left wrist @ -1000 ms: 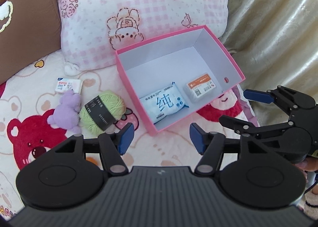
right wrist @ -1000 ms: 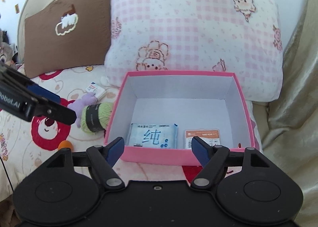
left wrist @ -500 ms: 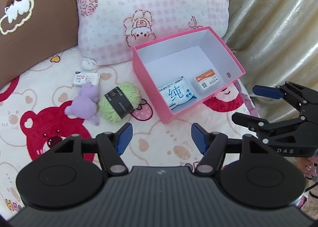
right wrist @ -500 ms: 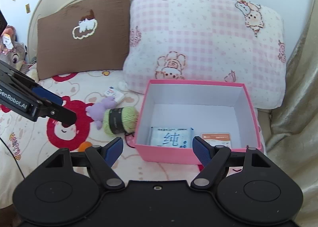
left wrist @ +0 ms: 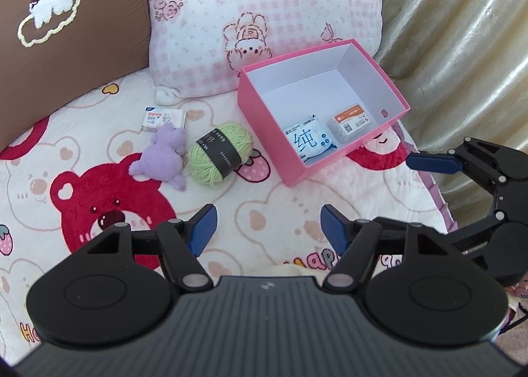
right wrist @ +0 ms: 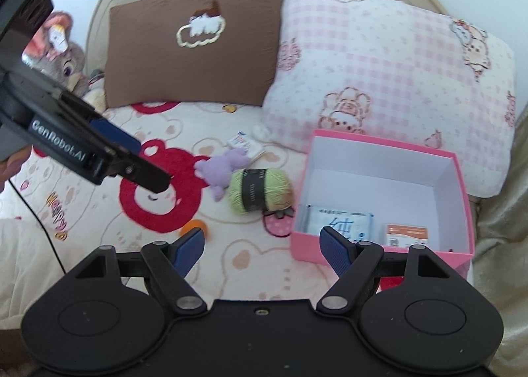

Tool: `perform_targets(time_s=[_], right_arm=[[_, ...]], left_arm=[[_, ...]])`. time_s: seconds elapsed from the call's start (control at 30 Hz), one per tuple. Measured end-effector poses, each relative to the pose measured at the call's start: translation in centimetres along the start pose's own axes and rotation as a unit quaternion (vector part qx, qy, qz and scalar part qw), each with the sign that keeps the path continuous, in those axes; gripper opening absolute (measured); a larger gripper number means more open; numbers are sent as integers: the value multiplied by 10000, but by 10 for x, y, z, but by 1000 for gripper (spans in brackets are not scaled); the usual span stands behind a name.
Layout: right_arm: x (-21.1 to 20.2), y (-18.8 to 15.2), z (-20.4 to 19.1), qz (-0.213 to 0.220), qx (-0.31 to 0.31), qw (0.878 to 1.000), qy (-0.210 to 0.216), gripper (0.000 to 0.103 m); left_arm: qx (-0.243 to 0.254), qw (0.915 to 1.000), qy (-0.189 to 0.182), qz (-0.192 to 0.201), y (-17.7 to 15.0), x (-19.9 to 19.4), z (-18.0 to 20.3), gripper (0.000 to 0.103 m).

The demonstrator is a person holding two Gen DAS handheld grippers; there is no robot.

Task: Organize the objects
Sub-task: 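Withdraw the left gripper and move it toward the orange sponge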

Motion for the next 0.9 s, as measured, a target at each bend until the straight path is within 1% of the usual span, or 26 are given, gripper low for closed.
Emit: perform_targets(time_s=[0.2, 0.33, 0.57, 0.67, 0.87, 0.9], right_arm=[[2, 4, -26, -69, -161, 9996, 234, 81], [6, 7, -40, -79, -233, 9991, 338, 81], [20, 8, -64, -47, -322, 9976, 603, 81], [26, 9, -74, -4, -409, 9968, 692, 81], [38, 13, -92, 106, -610, 9942, 874, 81], [40, 14, -93, 151, -661, 9937, 890, 81]], left_arm=[[125, 9998, 21, 120, -9, -18, -12, 70], [156, 9998, 53, 144, -14, -22, -22, 72], [-28, 10000, 2, 41, -22, -10, -41, 72], [-128, 9999, -26, 100, -24, -6, -46, 72], [-113, 9996, -51, 259, -26, 1, -52, 72], [-154, 9995, -79, 278, -26, 3, -54, 74]])
Point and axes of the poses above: each gripper's, at about its wrist camera, not at the fingertips, and x roughly the way its jaws point, z to its right, y to its top, the point moved 9 cm from there along x, roughly the way its jaws point, and after that the axes turned 15 degrees about -x, right-handed, at the moved point
